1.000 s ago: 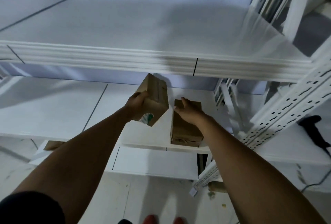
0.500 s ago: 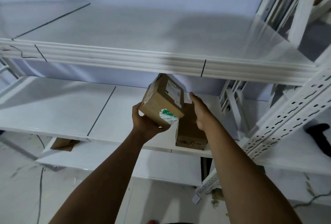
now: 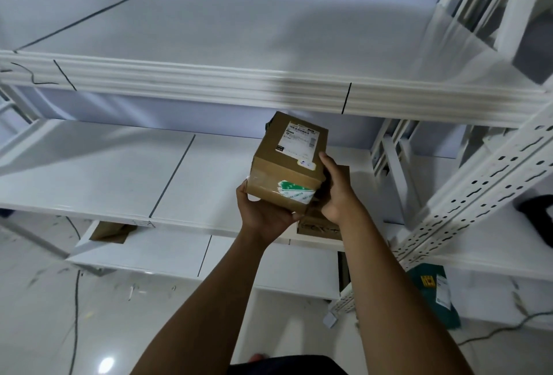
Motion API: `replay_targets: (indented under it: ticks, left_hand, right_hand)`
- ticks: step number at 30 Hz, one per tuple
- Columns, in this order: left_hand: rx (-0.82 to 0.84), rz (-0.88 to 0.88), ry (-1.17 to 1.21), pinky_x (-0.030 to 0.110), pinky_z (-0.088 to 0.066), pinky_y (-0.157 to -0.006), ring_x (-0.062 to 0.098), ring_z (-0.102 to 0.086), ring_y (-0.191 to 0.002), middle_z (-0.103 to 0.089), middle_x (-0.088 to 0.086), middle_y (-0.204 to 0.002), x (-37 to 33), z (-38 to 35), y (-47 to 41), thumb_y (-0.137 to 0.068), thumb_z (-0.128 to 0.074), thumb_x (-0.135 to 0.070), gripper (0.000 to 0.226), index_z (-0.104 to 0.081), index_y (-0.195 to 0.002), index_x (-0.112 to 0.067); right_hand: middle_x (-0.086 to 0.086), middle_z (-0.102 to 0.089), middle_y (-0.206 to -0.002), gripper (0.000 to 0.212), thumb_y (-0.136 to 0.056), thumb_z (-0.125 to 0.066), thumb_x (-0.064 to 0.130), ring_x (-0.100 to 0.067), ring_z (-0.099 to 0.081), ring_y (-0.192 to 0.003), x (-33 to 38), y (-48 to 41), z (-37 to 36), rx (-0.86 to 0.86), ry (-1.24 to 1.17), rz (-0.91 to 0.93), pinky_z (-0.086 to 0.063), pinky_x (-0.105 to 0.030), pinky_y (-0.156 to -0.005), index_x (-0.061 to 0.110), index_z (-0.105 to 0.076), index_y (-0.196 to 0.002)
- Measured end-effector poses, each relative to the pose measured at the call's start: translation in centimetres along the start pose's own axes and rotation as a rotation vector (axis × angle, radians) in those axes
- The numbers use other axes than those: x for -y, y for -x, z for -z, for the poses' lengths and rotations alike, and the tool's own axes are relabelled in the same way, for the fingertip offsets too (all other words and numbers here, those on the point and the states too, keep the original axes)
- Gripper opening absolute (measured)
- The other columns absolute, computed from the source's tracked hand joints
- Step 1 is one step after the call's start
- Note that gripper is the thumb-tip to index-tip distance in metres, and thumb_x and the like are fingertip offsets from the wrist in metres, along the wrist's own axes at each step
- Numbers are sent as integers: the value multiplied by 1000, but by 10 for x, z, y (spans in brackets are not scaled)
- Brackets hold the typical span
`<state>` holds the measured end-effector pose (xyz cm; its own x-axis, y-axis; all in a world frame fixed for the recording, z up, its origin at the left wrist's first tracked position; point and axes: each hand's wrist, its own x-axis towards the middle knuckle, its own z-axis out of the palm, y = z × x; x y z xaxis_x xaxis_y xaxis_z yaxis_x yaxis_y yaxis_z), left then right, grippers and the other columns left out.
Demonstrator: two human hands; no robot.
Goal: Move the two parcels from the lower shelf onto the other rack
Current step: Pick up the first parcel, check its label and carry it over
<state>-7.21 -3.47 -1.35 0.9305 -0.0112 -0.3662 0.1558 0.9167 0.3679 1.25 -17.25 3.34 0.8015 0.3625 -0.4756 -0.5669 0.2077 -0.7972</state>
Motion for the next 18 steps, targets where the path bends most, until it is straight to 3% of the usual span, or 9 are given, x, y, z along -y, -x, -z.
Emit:
replay_targets:
  ticks: [3, 6, 10, 13, 18]
  left_hand:
    - [-20, 6, -4, 67, -28, -123, 50, -55, -137, -55, 27, -156, 0, -1, 1, -93, -42, -71, 83, -54, -153, -15]
    - [-69, -18, -57, 74, -36, -116, 53, -54, -139, -61, 28, -150, -4, -2, 1, -98, -42, -57, 68, -59, -147, -13]
    - [-165, -108, -290, 71, -46, -111, 45, -61, -134, -62, 26, -148, -17, -11, 4, -103, -54, -34, 42, -67, -135, -12]
    - [-214, -160, -413, 64, -49, -111, 37, -63, -131, -64, 17, -147, -28, -16, 6, -104, -62, -36, 25, -69, -123, -21]
    - [-177, -252, -655, 62, -50, -110, 34, -53, -142, -54, 0, -159, -45, -22, 10, -96, -65, -61, 68, -47, -156, -34]
  right_hand:
    - [-11, -76, -126, 51, -88, -68, 58, -37, -69, -117, -4, 1, 7, -15, -50, 21, -53, -56, -103, 27, -72, -128]
    - [-10, -79, -120, 43, -91, -68, 52, -37, -69, -117, -6, 4, 18, -28, -133, 60, -52, -58, -104, 26, -74, -125]
    - [-11, -78, -124, 47, -89, -71, 48, -37, -68, -121, -9, 6, 32, -66, -162, 80, -49, -60, -108, 25, -72, -129]
    - [-11, -79, -121, 44, -88, -73, 44, -37, -69, -119, -6, 9, 36, -100, -139, 76, -52, -56, -106, 22, -73, -126]
    - [-10, -76, -129, 49, -92, -71, 31, -37, -69, -123, 3, 9, 39, -32, -133, 133, -57, -49, -95, 19, -63, -140]
